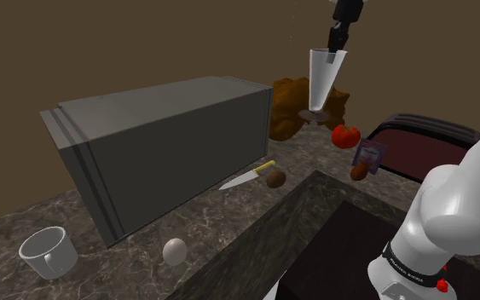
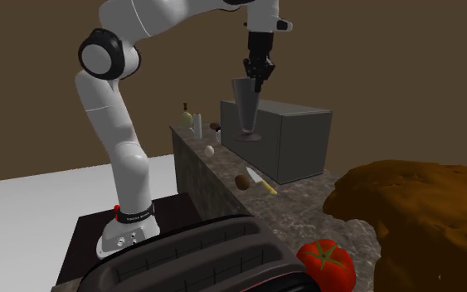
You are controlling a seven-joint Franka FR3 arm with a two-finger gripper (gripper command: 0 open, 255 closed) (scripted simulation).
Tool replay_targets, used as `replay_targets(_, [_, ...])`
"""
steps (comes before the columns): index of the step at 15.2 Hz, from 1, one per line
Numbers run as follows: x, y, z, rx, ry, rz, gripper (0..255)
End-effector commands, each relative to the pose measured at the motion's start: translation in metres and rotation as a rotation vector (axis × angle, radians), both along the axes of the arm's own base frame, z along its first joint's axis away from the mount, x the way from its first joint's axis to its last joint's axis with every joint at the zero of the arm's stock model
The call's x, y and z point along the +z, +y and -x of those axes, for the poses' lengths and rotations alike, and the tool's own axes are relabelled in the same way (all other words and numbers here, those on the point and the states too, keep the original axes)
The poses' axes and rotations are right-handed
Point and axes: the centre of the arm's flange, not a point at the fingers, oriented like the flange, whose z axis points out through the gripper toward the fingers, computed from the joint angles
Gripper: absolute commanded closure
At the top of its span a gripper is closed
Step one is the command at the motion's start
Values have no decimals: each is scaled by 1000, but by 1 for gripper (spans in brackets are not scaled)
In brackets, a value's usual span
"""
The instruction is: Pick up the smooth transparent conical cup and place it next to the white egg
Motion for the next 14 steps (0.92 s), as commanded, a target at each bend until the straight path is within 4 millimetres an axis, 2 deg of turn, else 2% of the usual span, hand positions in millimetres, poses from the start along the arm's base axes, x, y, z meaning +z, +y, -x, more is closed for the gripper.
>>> replay_targets(1, [-2, 27, -2, -2, -1, 1, 255])
replay_targets(14, [-1, 198, -16, -2, -1, 1, 255])
